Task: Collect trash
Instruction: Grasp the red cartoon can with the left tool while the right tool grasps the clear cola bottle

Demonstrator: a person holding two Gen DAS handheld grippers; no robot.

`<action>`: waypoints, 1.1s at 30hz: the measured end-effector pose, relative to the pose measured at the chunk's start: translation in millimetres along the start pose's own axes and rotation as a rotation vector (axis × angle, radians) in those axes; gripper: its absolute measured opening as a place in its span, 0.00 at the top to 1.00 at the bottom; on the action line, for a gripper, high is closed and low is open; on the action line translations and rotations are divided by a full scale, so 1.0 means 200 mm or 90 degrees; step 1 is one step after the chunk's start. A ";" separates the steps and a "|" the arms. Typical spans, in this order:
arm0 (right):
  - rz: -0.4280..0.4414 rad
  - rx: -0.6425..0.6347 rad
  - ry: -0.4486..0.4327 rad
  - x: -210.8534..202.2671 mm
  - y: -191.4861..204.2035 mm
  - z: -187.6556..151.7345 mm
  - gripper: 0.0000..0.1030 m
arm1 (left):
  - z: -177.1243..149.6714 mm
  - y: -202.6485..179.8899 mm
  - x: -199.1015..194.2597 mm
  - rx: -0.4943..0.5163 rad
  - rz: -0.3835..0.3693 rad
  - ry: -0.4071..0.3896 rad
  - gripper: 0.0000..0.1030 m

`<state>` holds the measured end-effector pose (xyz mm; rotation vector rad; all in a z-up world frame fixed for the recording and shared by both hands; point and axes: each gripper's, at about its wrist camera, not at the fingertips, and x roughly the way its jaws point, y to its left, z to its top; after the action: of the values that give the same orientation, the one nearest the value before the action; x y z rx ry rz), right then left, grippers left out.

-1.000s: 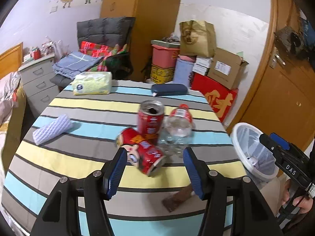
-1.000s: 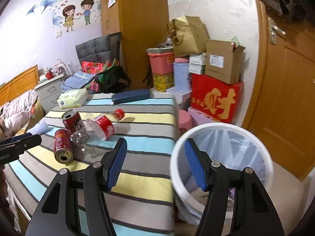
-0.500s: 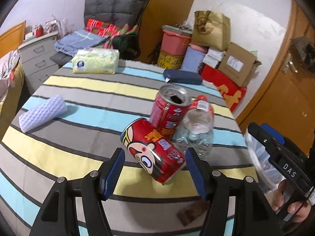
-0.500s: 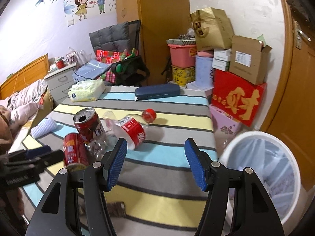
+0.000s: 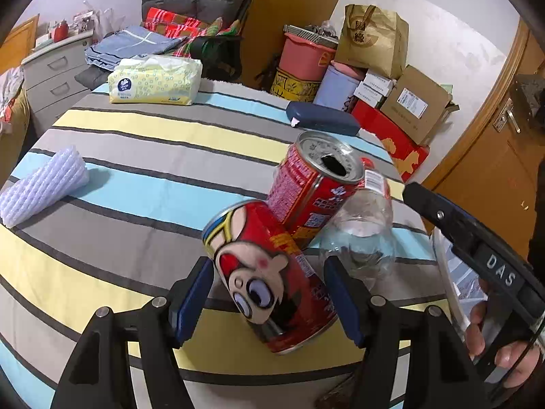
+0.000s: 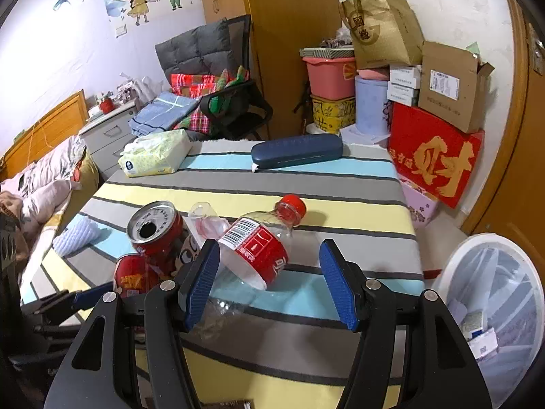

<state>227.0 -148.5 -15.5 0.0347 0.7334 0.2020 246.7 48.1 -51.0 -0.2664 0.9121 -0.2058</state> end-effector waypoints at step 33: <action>-0.049 -0.014 0.107 0.19 0.05 -0.02 0.33 | 0.11 0.20 0.04 0.031 0.046 0.008 0.35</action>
<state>251.2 -130.4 -42.3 -0.0315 0.8992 0.1403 271.7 86.3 -56.3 -0.1877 0.9261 -0.1630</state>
